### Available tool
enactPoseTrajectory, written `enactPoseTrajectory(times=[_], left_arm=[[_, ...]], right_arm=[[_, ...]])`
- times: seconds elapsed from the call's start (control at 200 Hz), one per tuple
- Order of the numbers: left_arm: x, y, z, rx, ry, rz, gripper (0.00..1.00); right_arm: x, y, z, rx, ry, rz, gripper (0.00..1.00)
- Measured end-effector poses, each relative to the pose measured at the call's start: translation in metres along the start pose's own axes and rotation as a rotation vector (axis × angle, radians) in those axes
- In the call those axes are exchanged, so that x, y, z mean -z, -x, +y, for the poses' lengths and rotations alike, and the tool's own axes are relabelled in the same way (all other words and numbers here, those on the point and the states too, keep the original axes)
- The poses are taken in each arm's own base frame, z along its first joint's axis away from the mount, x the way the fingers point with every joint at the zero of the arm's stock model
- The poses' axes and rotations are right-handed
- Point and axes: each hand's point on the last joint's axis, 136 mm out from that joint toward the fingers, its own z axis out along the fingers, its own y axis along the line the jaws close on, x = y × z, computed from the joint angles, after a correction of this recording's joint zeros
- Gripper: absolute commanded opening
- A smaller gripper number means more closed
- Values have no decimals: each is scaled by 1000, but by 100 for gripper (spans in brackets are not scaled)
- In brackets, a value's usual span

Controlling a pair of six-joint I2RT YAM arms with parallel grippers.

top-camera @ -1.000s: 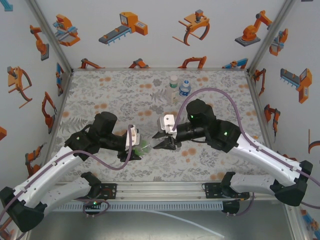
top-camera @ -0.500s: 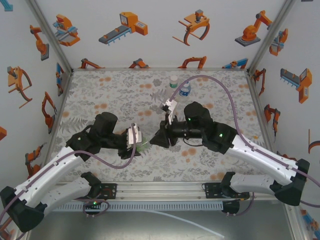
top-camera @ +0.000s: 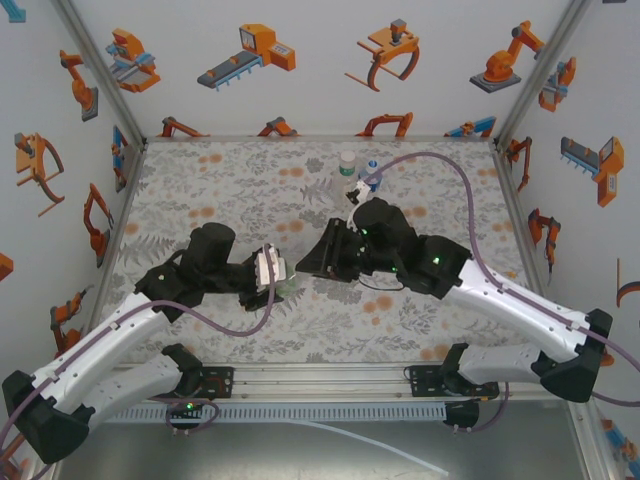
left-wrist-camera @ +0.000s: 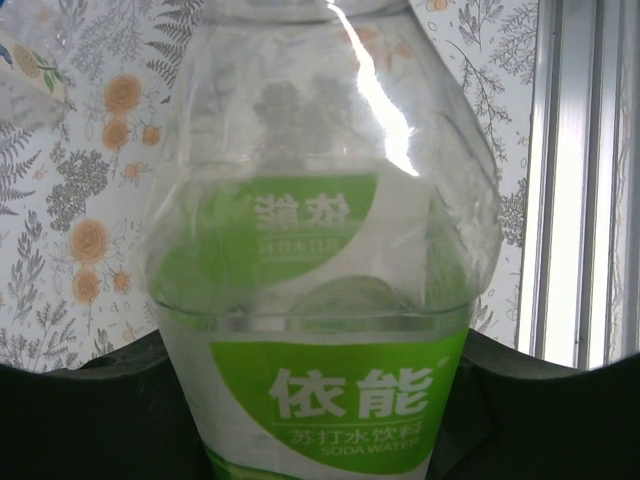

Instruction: Screw on the bottle caps

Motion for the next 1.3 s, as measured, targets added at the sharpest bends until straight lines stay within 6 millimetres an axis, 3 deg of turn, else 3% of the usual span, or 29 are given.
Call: enactPoseTrajectory(times=[0.105, 0.235, 0.376, 0.616, 0.751, 0.941, 1.177, 1.302], left_arm=[[0, 11, -5, -35, -27, -48, 0], [0, 18, -9, -54, -53, -82, 0], [1, 22, -15, -57, -88, -106, 0], [3, 27, -25, -55, -139, -140, 0], [4, 27, -29, -51, -158, -146, 0], [5, 26, -31, -41, -166, -141, 0], [5, 26, -31, -32, -167, -138, 0], [6, 26, -31, -27, -167, -139, 0]], right_arm=[[5, 4, 11, 91, 19, -14, 59], [20, 11, 26, 280, 59, -51, 60], [45, 8, 45, 602, 140, -81, 60], [62, -25, 64, 1204, 326, -34, 58], [63, -46, 68, 1419, 449, 11, 56], [61, -60, 69, 1564, 523, 13, 53], [55, -63, 62, 1608, 528, 20, 41], [54, -63, 64, 1620, 532, 12, 40]])
